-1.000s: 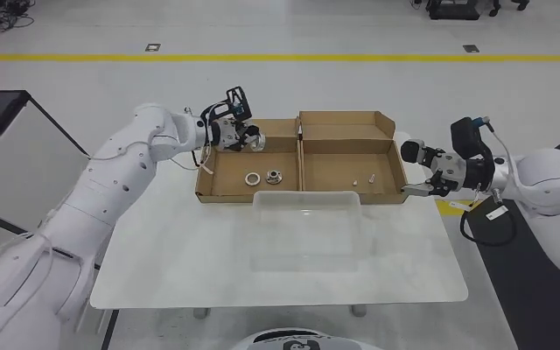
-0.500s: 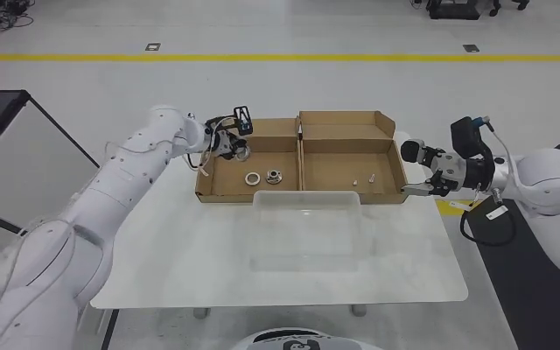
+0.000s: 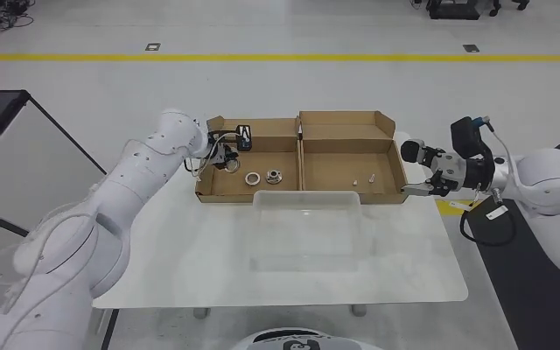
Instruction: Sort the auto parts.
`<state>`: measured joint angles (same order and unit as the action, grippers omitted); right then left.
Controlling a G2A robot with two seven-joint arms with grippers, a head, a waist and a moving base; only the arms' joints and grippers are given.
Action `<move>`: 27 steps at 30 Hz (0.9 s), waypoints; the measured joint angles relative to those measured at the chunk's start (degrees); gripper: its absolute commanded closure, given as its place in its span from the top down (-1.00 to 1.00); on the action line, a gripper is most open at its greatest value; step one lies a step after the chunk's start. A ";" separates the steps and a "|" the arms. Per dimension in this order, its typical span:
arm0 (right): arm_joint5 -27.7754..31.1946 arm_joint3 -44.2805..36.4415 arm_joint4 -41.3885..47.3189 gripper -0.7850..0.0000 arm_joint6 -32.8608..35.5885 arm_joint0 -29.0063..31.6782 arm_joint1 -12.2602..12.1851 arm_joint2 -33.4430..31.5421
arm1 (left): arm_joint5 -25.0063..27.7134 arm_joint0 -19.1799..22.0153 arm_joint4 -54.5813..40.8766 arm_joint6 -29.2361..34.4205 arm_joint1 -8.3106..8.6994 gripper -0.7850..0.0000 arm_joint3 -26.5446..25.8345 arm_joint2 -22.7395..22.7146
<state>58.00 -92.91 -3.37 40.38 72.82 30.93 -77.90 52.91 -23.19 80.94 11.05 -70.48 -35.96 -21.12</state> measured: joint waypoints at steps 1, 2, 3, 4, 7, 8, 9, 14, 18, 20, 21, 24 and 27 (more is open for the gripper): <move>0.00 0.00 0.00 1.00 0.00 0.00 0.00 0.00 | -0.11 -0.01 0.48 -0.50 -0.38 -1.00 0.77 0.29; 0.00 0.00 0.00 1.00 0.00 0.00 0.00 0.00 | -0.23 -0.02 0.90 -1.02 -0.73 -1.00 1.55 0.55; 0.00 0.00 0.00 1.00 0.00 0.00 0.00 0.00 | -0.36 -0.03 1.41 -1.70 -1.21 -1.00 2.55 0.87; 0.00 0.00 0.00 1.00 0.00 0.00 0.00 0.00 | -0.41 0.00 1.77 -2.20 -1.56 -1.00 3.23 1.08; 0.00 0.00 0.00 1.00 0.00 0.00 0.00 0.00 | -0.37 0.26 3.16 -3.61 -2.67 -1.00 5.03 1.82; 0.00 0.00 0.00 1.00 0.00 0.00 0.00 0.00 | -0.48 0.29 3.50 -4.23 -2.97 -1.00 5.51 1.98; 0.00 0.00 0.00 1.00 0.00 0.00 0.00 0.00 | -0.85 0.31 4.04 -5.16 -3.36 -1.00 6.22 2.20; 0.00 0.00 0.00 1.00 0.00 0.00 0.00 0.00 | -2.37 0.30 7.01 -7.94 -4.66 -1.00 9.26 3.31; 0.00 0.00 0.00 1.00 0.00 0.00 0.00 0.00 | -2.61 0.25 8.51 -9.87 -5.67 -1.00 11.39 3.89; 0.00 0.00 0.00 1.00 0.00 0.00 0.00 0.00 | -2.87 0.22 9.14 -10.66 -6.06 -1.00 12.05 4.12; 0.00 0.00 0.00 1.00 0.00 0.00 0.00 0.00 | -3.05 0.16 9.55 -11.12 -6.31 -1.00 12.47 4.26; 0.00 0.00 0.00 1.00 0.00 0.00 0.00 0.00 | -3.23 0.02 10.32 -11.84 -6.93 -0.80 13.42 4.54; 0.00 0.00 0.00 1.00 0.00 0.00 0.00 0.00 | -2.91 0.02 10.74 -11.96 -7.54 -0.46 14.36 4.69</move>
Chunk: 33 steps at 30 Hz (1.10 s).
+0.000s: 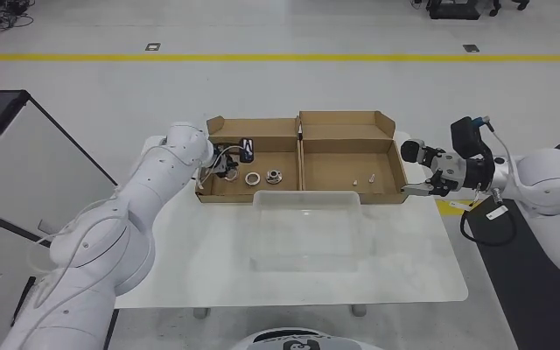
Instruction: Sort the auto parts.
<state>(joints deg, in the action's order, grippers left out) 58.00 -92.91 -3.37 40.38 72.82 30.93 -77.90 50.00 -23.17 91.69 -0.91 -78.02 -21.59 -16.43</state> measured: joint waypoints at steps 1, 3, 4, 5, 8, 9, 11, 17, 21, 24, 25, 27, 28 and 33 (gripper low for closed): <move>0.00 0.00 0.00 1.00 0.00 0.00 0.00 0.00 | 0.01 -0.01 0.07 -0.01 -0.17 -0.44 0.28 0.02; 0.00 0.00 0.00 1.00 0.00 0.00 0.00 0.00 | -0.02 -0.09 0.22 -0.15 -0.55 -0.42 0.91 0.04; 0.00 0.00 0.00 1.00 0.00 0.00 0.00 0.00 | 0.00 -0.12 0.30 -0.14 -0.69 -0.42 1.23 0.06; 0.00 0.00 0.00 1.00 0.00 0.00 0.00 0.00 | 0.02 -0.16 0.40 -0.09 -0.85 -0.41 1.72 0.06; 0.00 0.00 0.00 1.00 0.00 0.00 0.00 0.00 | -0.07 -0.17 0.51 -0.28 -1.15 -0.16 2.82 -0.01; 0.00 0.00 0.00 1.00 0.00 0.00 0.00 0.00 | -0.16 -0.10 0.51 -0.51 -1.25 0.17 3.22 -0.09; 0.00 0.00 0.00 1.00 0.00 0.00 0.00 0.00 | -0.42 0.18 0.31 -1.05 -1.36 0.17 3.73 -0.33; 0.00 0.00 0.00 1.00 0.00 0.00 0.00 0.00 | -1.11 1.76 -0.22 -4.40 -1.23 1.00 4.60 -1.29; 0.00 0.00 0.00 1.00 0.00 0.00 0.00 0.00 | -0.59 2.72 -0.73 -8.15 -0.76 1.00 4.39 -2.11; 0.00 0.00 0.00 1.00 0.00 0.00 0.00 0.00 | 0.50 2.98 -2.41 -12.57 -0.21 1.00 3.31 -3.17; 0.00 0.00 0.00 1.00 0.00 0.00 0.00 0.00 | 0.86 2.99 -2.59 -14.31 0.03 1.00 2.77 -3.39; 0.00 0.00 0.00 1.00 0.00 0.00 0.00 0.00 | 2.23 2.86 -2.76 -18.80 0.74 1.00 1.35 -3.81; 0.00 0.00 0.00 1.00 0.00 0.00 0.00 0.00 | 2.61 2.83 -2.71 -20.59 1.08 1.00 0.77 -3.99; 0.00 0.00 0.00 1.00 0.00 0.00 0.00 0.00 | 3.42 2.29 -2.32 -30.19 3.50 1.00 -3.75 -5.41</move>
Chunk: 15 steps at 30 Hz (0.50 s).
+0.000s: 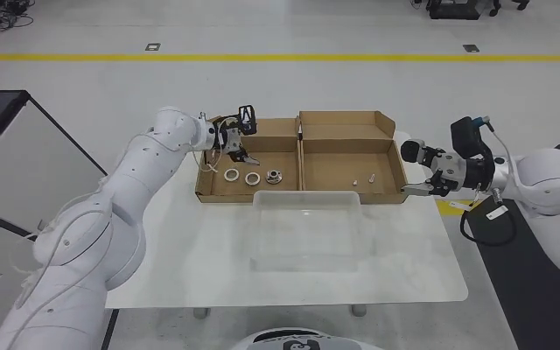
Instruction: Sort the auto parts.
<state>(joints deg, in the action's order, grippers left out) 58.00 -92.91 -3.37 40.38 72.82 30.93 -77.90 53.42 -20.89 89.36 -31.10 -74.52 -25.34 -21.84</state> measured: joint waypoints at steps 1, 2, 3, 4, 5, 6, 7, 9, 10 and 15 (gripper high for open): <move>0.00 0.00 0.00 1.00 0.00 0.00 0.00 0.00 | 0.14 -0.17 0.01 -1.47 0.51 1.00 -0.91 -0.36; 0.00 0.00 0.00 1.00 0.00 0.00 0.00 0.00 | 0.37 -0.36 0.05 -2.87 1.08 1.00 -1.88 -0.73; 0.00 0.00 0.00 1.00 0.00 0.00 0.00 0.00 | 0.88 -0.67 0.18 -4.72 1.91 1.00 -3.35 -1.24; 0.00 0.00 0.00 1.00 0.00 0.00 0.00 0.00 | 1.25 -0.91 0.32 -6.04 2.58 1.00 -4.49 -1.67; 0.00 0.00 0.00 1.00 0.00 0.00 0.00 0.00 | 1.58 -1.16 0.53 -7.23 3.28 1.00 -5.70 -2.12; 0.00 0.00 0.00 1.00 0.00 0.00 0.00 0.00 | 2.01 -1.57 0.83 -8.83 4.30 1.00 -7.55 -2.78; 0.00 0.00 0.00 1.00 0.00 0.00 0.00 0.00 | 2.34 -1.96 0.99 -10.07 5.12 1.00 -9.00 -3.38; 0.00 0.00 0.00 1.00 0.00 0.00 0.00 0.00 | 3.34 -3.01 1.51 -12.20 7.21 1.00 -12.39 -4.96; 0.00 0.00 0.00 1.00 0.00 0.00 0.00 0.00 | 3.90 -3.49 1.93 -12.73 8.17 1.00 -14.03 -5.68; 0.00 0.00 0.00 1.00 0.00 0.00 0.00 0.00 | 4.60 -7.81 1.50 -15.22 14.20 1.00 -24.82 -9.84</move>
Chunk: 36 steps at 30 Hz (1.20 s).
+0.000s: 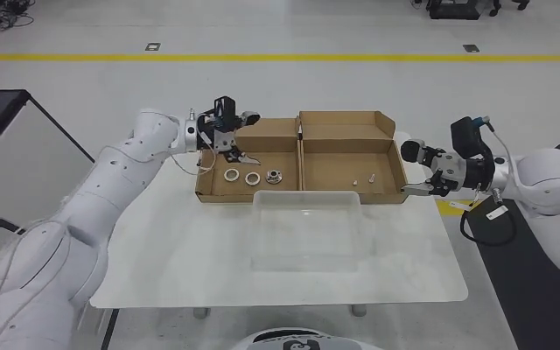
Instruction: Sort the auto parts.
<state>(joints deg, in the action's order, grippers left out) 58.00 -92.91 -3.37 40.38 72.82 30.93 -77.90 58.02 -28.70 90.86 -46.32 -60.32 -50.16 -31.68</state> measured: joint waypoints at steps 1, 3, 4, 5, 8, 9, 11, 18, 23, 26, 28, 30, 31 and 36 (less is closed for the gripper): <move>0.00 0.00 0.00 1.00 0.00 0.00 0.00 0.00 | -0.01 -0.85 -0.50 -0.02 1.21 1.00 -2.08 -0.69; 0.00 0.00 0.00 1.00 0.00 0.00 0.00 0.00 | -0.02 -2.88 -2.02 0.02 4.12 1.00 -6.90 -2.33; 0.00 0.00 0.00 1.00 0.00 0.00 0.00 0.00 | -0.02 -3.75 -2.44 0.05 5.41 1.00 -8.90 -2.93; 0.00 0.00 0.00 1.00 0.00 0.00 0.00 0.00 | -0.02 -4.59 -2.76 0.08 6.73 1.00 -10.80 -3.53; 0.00 0.00 0.00 1.00 0.00 0.00 0.00 0.00 | -0.02 -7.44 -4.78 0.13 11.13 1.00 -16.70 -5.75; 0.00 0.00 0.00 1.00 0.00 0.00 0.00 0.00 | -0.02 -8.59 -5.68 0.44 12.84 1.00 -18.90 -6.66; 0.00 0.00 0.00 1.00 0.00 0.00 0.00 0.00 | -0.02 -10.25 -7.00 1.16 15.30 1.00 -22.00 -7.93; 0.00 0.00 0.00 1.00 0.00 0.00 0.00 0.00 | -0.02 -15.63 -13.78 2.92 23.37 1.00 -32.16 -13.10; 0.00 0.00 0.00 1.00 0.00 0.00 0.00 0.00 | -0.02 -15.78 -13.98 2.87 23.55 1.00 -32.37 -13.19; 0.00 0.00 0.00 1.00 0.00 0.00 0.00 0.00 | -0.02 -15.78 -13.98 2.87 23.55 1.00 -32.36 -13.18; 0.00 0.00 0.00 1.00 0.00 0.00 0.00 0.00 | -0.02 -15.78 -13.98 2.87 23.55 1.00 -32.36 -13.18; 0.00 0.00 0.00 1.00 0.00 0.00 0.00 0.00 | -0.02 -15.78 -13.98 2.88 23.55 1.00 -32.36 -13.18; 0.00 0.00 0.00 1.00 0.00 0.00 0.00 0.00 | -0.02 -15.78 -13.98 2.88 23.55 1.00 -32.36 -13.18; 0.00 0.00 0.00 1.00 0.00 0.00 0.00 0.00 | -0.02 -15.78 -13.98 2.88 23.55 1.00 -32.36 -13.18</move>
<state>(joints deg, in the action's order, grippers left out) 58.00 -92.91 -3.37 40.38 72.82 30.93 -77.90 58.00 -44.48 76.89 -43.44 -36.77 -82.52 -44.86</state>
